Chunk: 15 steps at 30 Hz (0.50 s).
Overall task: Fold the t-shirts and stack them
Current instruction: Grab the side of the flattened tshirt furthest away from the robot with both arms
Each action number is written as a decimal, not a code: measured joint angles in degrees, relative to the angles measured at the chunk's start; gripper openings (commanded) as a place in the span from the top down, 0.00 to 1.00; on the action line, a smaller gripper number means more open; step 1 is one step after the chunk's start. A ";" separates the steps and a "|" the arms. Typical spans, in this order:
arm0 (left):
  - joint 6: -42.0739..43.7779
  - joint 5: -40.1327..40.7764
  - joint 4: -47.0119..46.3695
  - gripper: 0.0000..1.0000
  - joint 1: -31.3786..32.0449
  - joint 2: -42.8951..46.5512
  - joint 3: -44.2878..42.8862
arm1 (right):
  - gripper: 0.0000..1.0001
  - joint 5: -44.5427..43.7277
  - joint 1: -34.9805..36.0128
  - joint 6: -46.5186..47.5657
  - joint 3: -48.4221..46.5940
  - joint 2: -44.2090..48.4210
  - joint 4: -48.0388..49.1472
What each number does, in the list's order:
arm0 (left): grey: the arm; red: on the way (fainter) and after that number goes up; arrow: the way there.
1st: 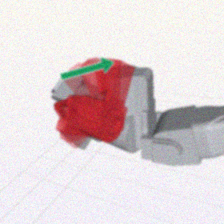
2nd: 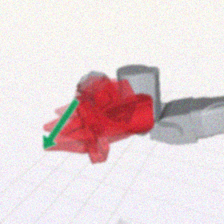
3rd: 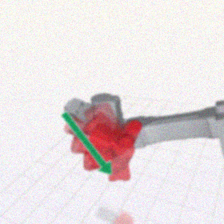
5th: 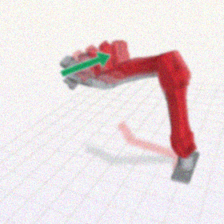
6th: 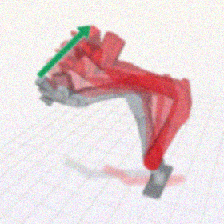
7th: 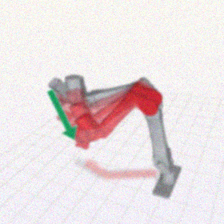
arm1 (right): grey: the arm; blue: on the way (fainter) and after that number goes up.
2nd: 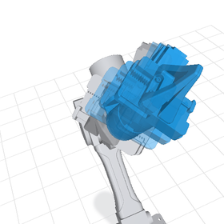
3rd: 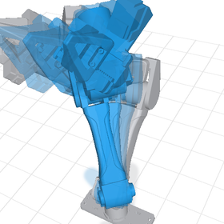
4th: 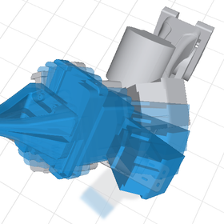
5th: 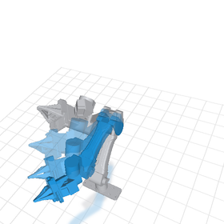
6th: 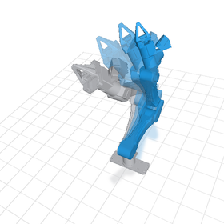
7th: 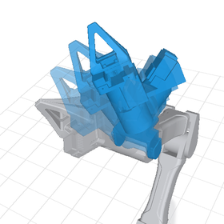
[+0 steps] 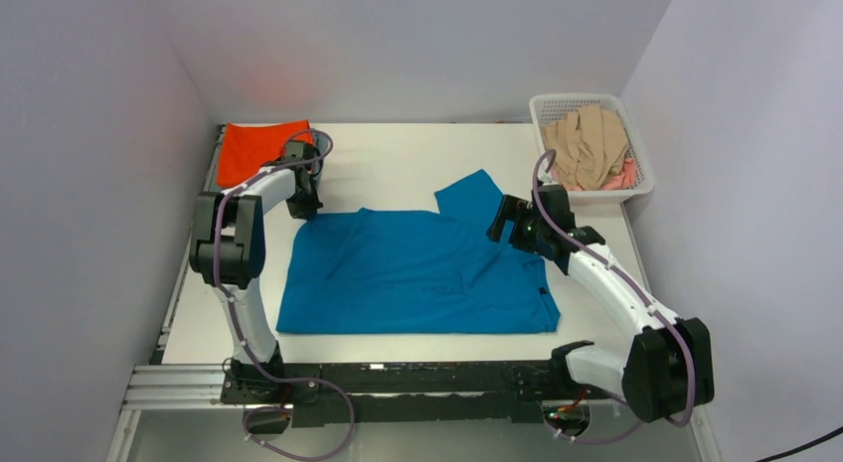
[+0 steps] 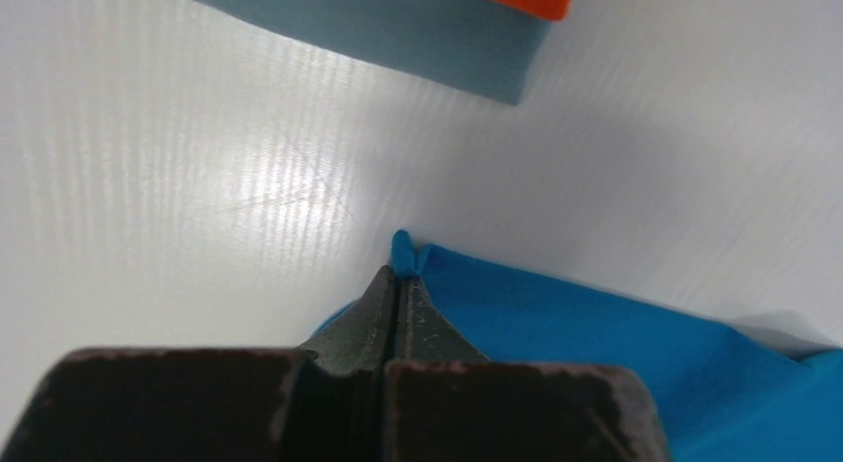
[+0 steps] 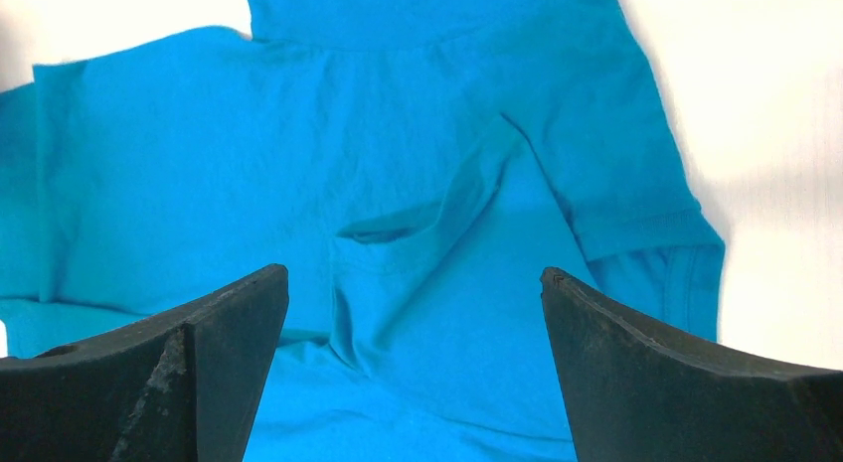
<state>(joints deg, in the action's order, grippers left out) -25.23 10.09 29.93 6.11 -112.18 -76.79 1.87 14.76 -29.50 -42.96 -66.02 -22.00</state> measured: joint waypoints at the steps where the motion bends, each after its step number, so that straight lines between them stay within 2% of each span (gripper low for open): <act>1: -0.07 0.59 0.57 1.00 -0.02 -0.15 -0.39 | 0.00 -0.20 0.15 -0.02 -0.76 -0.94 0.02; 7: -0.50 3.52 2.62 1.00 -0.48 -0.20 -1.44 | 0.00 -4.87 3.26 -0.04 -11.34 -12.26 1.01; 15: -0.96 3.17 3.39 1.00 -1.64 -0.20 -1.44 | 0.00 -13.86 4.42 1.05 -31.47 -34.45 2.91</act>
<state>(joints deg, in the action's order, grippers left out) -26.20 13.26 33.32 4.47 -112.38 -78.24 -11.99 19.18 -28.45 -74.43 -100.47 -19.09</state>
